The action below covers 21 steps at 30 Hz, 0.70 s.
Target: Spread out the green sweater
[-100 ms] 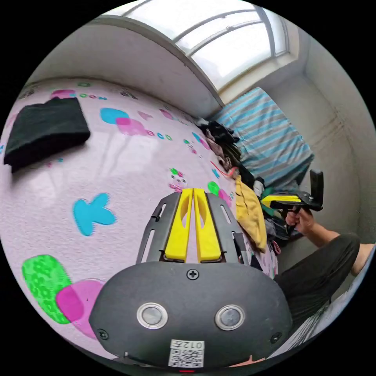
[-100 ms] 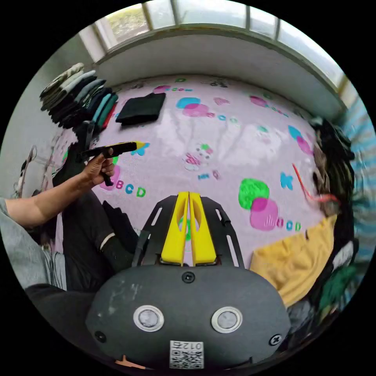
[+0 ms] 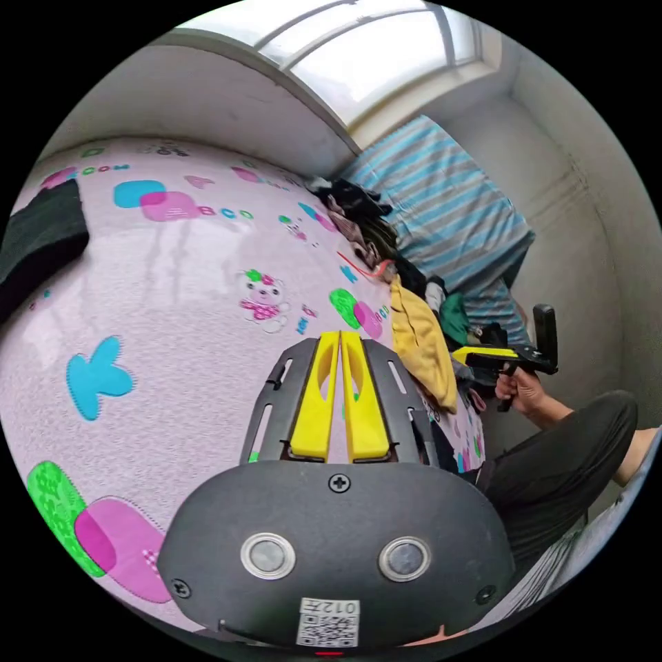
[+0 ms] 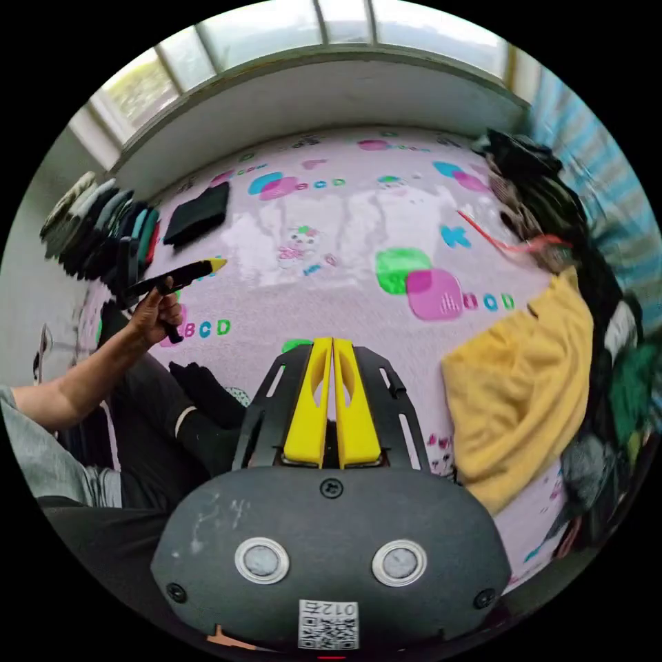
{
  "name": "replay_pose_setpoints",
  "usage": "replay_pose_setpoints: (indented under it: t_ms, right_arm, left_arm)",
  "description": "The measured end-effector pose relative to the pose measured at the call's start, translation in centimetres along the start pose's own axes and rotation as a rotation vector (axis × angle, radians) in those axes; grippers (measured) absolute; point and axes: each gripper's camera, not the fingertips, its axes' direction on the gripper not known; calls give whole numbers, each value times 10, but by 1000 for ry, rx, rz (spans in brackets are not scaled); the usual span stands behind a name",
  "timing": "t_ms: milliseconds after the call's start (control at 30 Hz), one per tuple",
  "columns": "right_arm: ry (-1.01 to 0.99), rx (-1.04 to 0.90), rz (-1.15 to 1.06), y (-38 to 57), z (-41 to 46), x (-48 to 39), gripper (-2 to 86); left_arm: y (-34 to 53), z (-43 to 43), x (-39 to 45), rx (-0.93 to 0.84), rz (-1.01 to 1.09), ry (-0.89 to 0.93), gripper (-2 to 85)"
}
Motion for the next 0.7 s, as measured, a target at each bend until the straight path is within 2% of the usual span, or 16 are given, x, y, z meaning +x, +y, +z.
replay_pose_setpoints:
  t_ms: [67,133,200,267,367,467,700]
  right_arm:
    - [-1,51,230,40,-57,45,-8]
    - [-39,102,341,62,-103,70,-8]
    - [-41,131,378,77,-150,89,-8]
    - [76,132,448,96,-211,113,-8]
    - [105,159,579,117,-276,147,-9]
    - [140,146,667,122,-334,179,-9]
    - [162,112,700,74,-469,259,-8]
  left_arm:
    - [12,28,19,-50,45,29,8]
    - [27,58,40,-101,100,75,8]
    - [39,80,51,-133,135,84,8]
    - [51,99,61,-152,170,90,8]
    - [69,133,70,-172,207,96,8]
    - [86,166,71,-158,215,101,7]
    - [124,277,78,-194,248,42,7]
